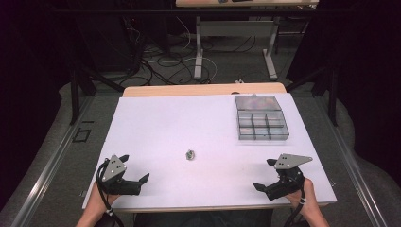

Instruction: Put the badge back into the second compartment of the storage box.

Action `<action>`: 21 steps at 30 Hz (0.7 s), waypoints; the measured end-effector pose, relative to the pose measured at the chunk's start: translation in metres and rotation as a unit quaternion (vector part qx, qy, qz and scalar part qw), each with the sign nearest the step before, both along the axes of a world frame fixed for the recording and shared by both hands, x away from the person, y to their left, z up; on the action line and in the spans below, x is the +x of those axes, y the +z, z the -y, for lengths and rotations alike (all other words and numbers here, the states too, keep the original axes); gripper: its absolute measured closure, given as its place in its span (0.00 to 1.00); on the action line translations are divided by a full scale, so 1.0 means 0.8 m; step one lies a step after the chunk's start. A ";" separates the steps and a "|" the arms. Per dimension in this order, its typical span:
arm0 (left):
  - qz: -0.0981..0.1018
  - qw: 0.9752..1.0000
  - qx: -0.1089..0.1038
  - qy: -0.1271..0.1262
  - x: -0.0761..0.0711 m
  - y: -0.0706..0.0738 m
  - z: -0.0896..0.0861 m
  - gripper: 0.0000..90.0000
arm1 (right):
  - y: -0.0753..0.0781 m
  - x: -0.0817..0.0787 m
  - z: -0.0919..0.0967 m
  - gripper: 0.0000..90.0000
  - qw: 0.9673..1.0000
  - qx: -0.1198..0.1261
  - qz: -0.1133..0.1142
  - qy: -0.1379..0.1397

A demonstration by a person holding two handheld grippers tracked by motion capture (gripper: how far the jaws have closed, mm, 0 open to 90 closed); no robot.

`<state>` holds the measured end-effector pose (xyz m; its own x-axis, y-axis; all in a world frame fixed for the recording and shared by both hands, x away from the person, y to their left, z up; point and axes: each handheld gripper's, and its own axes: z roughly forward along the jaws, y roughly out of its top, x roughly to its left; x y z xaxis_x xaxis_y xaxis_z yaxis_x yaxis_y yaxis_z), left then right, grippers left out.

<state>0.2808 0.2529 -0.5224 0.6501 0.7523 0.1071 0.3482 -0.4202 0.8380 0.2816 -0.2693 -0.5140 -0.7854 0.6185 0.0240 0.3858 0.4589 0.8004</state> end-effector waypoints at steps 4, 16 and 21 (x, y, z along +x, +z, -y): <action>0.000 1.000 0.000 0.000 0.000 0.000 0.000 0.00 | 0.002 0.003 -0.005 0.00 1.000 0.002 -0.002 0.001; 0.001 1.000 0.000 -0.001 0.000 0.000 0.000 0.00 | 0.010 0.014 -0.025 0.00 1.000 -0.012 -0.001 0.017; 0.002 1.000 0.003 0.000 0.000 0.000 0.000 0.00 | 0.010 0.021 -0.034 0.00 1.000 -0.010 0.003 0.021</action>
<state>0.2809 0.2530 -0.5224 0.6497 0.7516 0.1141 0.3448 -0.4251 0.8369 0.2987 -0.2420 -0.5058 -0.8106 0.5855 0.0073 0.3617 0.4909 0.7926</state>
